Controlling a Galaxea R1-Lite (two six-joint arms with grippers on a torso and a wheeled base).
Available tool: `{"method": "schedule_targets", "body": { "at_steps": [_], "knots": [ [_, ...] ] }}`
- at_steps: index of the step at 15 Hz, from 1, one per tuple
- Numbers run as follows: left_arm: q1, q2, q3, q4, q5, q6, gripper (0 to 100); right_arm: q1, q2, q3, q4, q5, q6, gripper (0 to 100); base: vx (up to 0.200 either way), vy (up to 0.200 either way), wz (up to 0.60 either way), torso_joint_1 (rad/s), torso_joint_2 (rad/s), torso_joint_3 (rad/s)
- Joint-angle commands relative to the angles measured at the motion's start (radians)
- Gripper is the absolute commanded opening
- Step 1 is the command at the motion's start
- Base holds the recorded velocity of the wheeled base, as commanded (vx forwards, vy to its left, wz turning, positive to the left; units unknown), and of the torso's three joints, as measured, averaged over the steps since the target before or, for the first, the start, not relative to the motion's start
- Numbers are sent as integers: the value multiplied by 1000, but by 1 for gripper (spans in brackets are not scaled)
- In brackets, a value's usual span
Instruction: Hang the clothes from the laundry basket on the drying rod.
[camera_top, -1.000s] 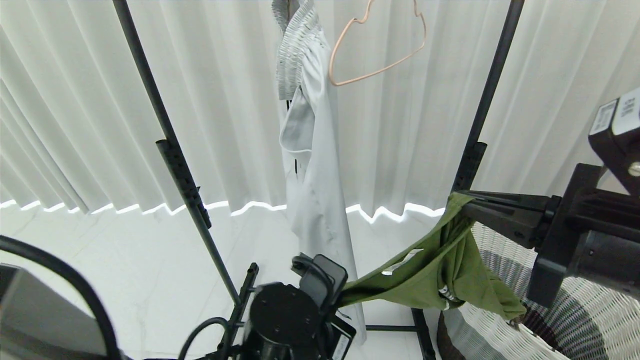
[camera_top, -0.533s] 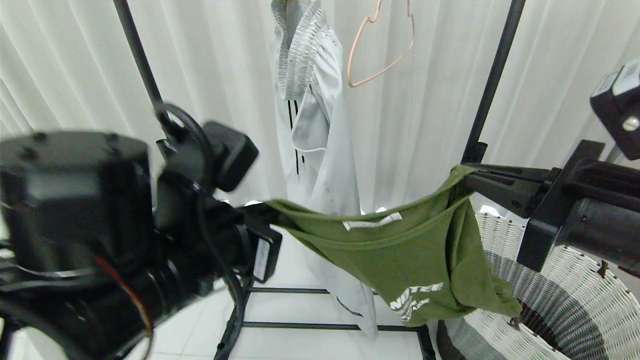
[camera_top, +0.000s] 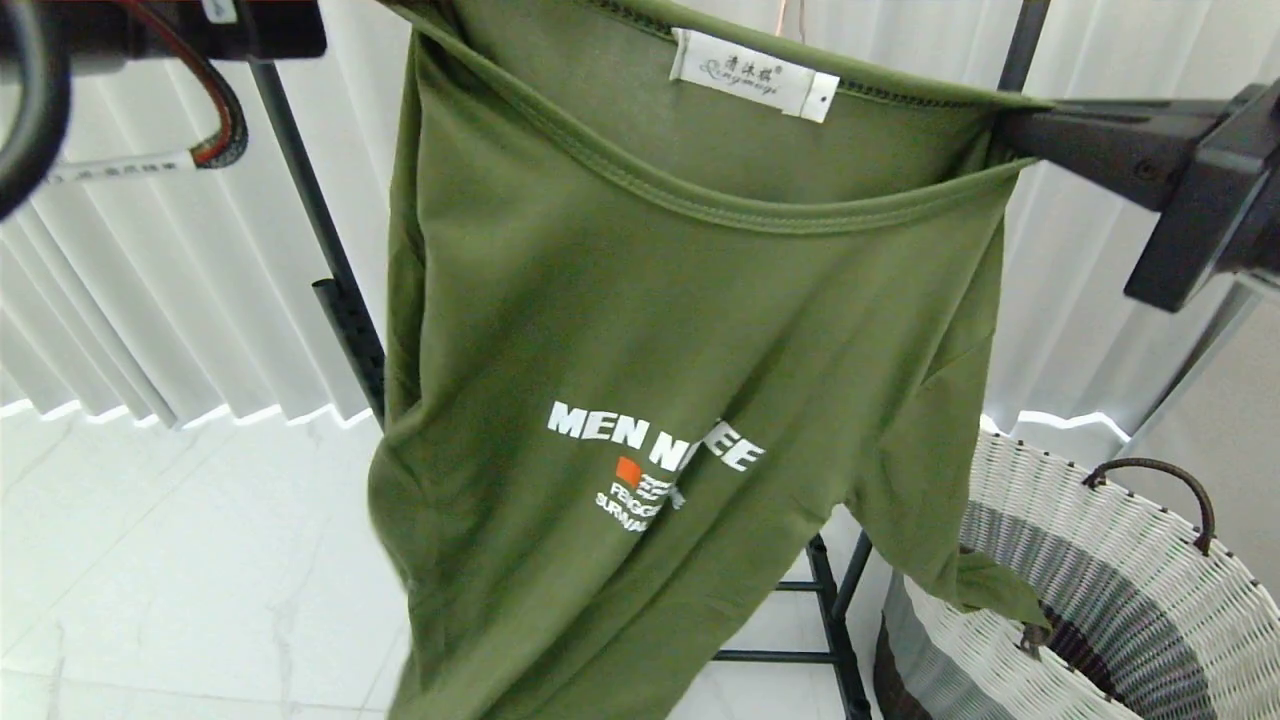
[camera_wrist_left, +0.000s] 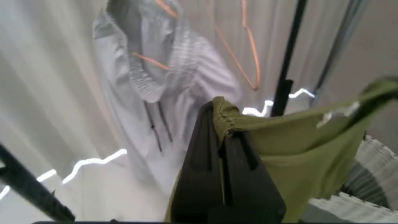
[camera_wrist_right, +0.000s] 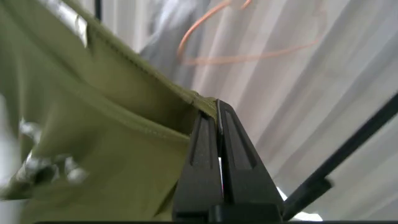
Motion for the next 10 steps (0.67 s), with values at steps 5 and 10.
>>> {"method": "schedule_targets", "body": {
  "at_steps": [5, 10],
  "knots": [
    [-41, 15, -6, 1, 9, 83, 0, 2, 45, -296, 131, 8, -74, 0, 0, 0, 0, 0, 0, 0],
    [-8, 29, -132, 3, 11, 127, 0, 28, 147, -556, 254, 11, -106, 0, 0, 0, 0, 0, 0, 0]
  ]
}}
